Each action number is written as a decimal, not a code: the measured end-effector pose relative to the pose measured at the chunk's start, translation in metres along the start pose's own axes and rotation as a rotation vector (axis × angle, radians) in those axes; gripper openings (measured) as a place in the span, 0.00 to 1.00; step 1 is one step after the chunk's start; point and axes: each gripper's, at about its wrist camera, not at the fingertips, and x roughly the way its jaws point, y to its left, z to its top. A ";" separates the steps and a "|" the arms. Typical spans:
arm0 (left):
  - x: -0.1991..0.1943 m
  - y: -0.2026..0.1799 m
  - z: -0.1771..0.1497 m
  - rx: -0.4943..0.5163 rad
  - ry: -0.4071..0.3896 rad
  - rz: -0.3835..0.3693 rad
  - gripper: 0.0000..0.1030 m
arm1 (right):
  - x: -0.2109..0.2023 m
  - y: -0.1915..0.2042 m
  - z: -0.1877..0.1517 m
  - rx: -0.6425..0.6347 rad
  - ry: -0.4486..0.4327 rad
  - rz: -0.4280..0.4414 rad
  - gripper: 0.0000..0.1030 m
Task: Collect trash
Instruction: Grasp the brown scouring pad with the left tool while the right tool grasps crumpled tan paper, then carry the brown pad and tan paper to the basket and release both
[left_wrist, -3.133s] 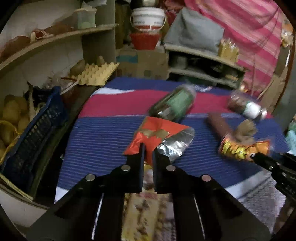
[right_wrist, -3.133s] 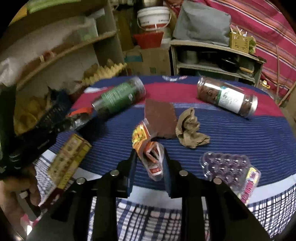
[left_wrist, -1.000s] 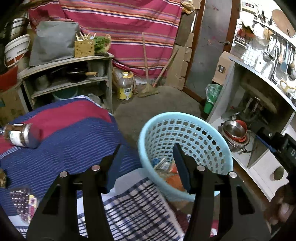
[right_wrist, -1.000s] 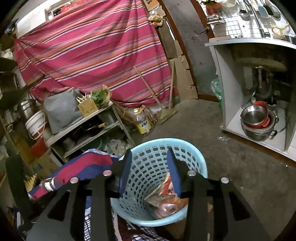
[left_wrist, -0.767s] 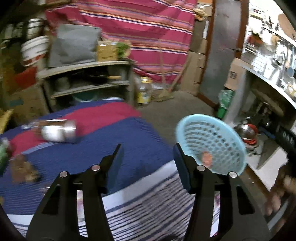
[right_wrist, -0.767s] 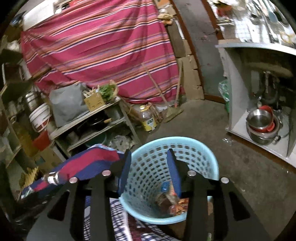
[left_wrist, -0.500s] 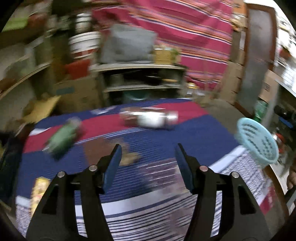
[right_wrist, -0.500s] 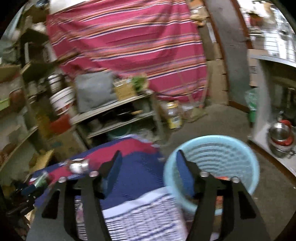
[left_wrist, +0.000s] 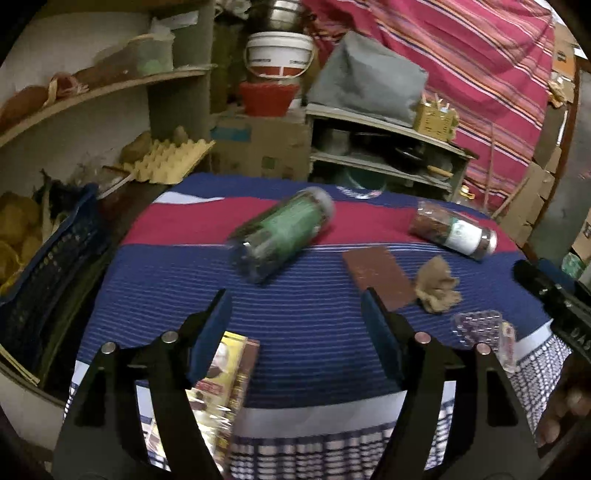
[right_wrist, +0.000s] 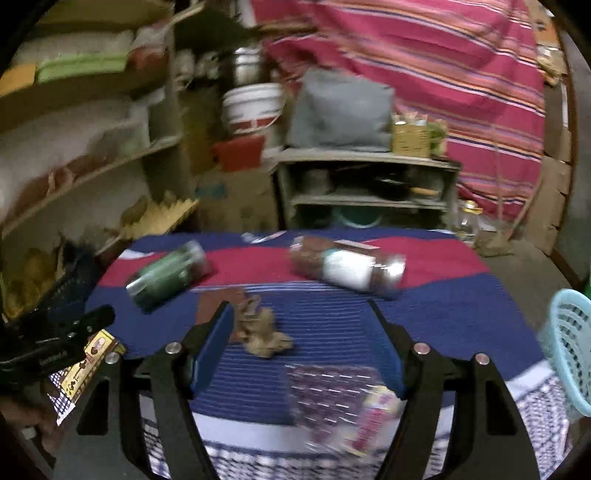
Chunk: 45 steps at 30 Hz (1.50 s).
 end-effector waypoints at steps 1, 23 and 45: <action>0.002 0.002 -0.001 0.002 0.008 0.010 0.68 | 0.006 0.007 -0.001 -0.011 0.016 0.003 0.68; 0.028 -0.015 -0.003 0.003 0.045 0.007 0.74 | 0.049 -0.010 0.016 0.023 0.082 -0.011 0.22; 0.108 -0.098 -0.008 0.020 0.167 0.020 0.57 | 0.003 -0.094 0.035 0.151 -0.006 0.012 0.23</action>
